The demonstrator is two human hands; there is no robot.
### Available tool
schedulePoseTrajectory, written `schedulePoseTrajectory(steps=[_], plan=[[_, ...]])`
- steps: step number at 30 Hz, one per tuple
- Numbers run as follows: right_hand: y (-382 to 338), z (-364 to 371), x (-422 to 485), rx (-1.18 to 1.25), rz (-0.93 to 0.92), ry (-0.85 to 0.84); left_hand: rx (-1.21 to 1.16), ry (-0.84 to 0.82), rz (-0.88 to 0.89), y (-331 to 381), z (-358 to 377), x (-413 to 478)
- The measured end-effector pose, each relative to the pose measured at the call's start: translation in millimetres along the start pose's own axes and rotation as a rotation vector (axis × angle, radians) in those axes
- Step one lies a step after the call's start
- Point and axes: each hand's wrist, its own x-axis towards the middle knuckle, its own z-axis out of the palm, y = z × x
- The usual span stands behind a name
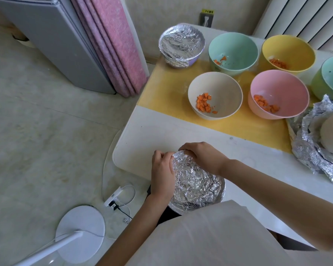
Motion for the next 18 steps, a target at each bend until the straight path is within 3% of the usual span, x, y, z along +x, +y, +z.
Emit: schedulePoseTrajectory(steps=[18], plan=[[7.0, -2.1, 2.5, -0.221, 0.005, -0.062, -0.058, 0.006, -0.004, 3.0, 4.6, 0.2]])
